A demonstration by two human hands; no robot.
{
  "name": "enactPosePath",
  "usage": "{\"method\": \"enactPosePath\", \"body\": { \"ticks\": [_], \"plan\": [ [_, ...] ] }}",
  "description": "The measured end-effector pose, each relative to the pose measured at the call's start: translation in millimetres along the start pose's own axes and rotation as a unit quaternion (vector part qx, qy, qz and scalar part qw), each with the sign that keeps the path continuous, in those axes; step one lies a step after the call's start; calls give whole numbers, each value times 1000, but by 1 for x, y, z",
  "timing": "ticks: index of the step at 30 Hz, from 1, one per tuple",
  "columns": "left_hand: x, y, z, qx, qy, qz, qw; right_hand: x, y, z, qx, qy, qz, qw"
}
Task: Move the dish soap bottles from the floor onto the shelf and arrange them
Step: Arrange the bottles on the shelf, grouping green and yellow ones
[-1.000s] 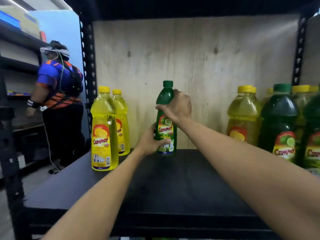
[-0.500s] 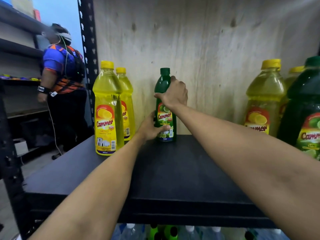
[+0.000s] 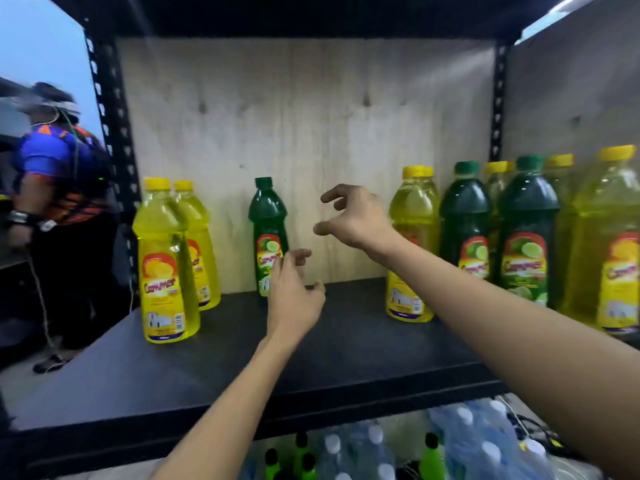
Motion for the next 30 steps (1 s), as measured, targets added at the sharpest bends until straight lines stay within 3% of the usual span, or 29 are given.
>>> {"method": "enactPosePath", "body": {
  "ticks": [7, 10, 19, 24, 30],
  "plan": [
    [-100, -106, -67, 102, 1, -156, 983, -62, 178, -42, -177, -27, -87, 980],
    [-137, -150, -78, 116, 4, -160, 980, -100, 214, -35, -188, -59, -133, 971],
    [-154, -203, -89, 18, 104, -48, 993, -113, 193, -2, -96, -10, -148, 984],
    [-141, -213, -91, 10, 124, -5, 992, -123, 165, 11, -35, -90, -138, 986],
    [-136, -214, -90, 9, 118, 28, 993, -129, 164, -6, -102, -80, -98, 987]
  ]
}}
Point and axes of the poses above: each hand's wrist, its own z-axis towards the middle knuckle, its own y-axis out of the back of the hand, x = y × z, the point moved 6 cm from there along z, towards the middle knuckle, and after that the axes turned 7 degrees about -z, right-handed, at the moved point
